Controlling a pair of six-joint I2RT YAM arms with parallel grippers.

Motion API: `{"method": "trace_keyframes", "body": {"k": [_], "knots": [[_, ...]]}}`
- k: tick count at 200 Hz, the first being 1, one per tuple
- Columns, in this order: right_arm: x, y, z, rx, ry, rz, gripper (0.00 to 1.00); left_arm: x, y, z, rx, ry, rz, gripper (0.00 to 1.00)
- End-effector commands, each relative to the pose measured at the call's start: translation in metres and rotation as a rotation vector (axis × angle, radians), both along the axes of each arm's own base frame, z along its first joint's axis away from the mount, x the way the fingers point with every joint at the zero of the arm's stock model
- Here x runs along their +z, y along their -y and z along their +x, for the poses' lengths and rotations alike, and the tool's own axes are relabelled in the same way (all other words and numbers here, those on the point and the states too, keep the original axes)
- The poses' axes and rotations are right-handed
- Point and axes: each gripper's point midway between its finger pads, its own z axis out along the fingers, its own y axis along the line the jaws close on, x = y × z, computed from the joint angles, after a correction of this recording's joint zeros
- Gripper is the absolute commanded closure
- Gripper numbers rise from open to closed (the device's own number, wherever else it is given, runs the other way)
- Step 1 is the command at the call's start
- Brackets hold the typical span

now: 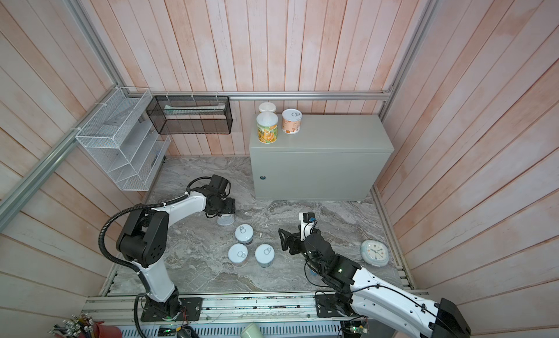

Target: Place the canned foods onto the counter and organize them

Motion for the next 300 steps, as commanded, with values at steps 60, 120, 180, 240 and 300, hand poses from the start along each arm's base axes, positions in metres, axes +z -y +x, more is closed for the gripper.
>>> {"method": "trace_keyframes", "body": {"k": [60,120,180,240,300], "knots": [[0.010,-0.005,0.006,-0.013,0.010,0.046,0.10,0.114,0.033,0.016,-0.035,0.252,-0.078,0.50],[0.001,-0.004,0.005,-0.041,-0.023,0.119,0.10,0.234,0.084,0.015,-0.121,0.533,-0.125,0.52],[-0.004,-0.002,0.006,-0.057,-0.037,0.119,0.11,0.345,0.131,-0.006,-0.197,0.836,-0.212,0.56],[-0.007,-0.003,0.007,-0.062,-0.043,0.119,0.11,0.410,0.176,-0.024,-0.294,0.999,-0.240,0.56],[-0.002,-0.007,0.006,-0.049,-0.043,0.140,0.11,0.458,0.209,-0.027,-0.397,1.176,-0.322,0.59]]}}
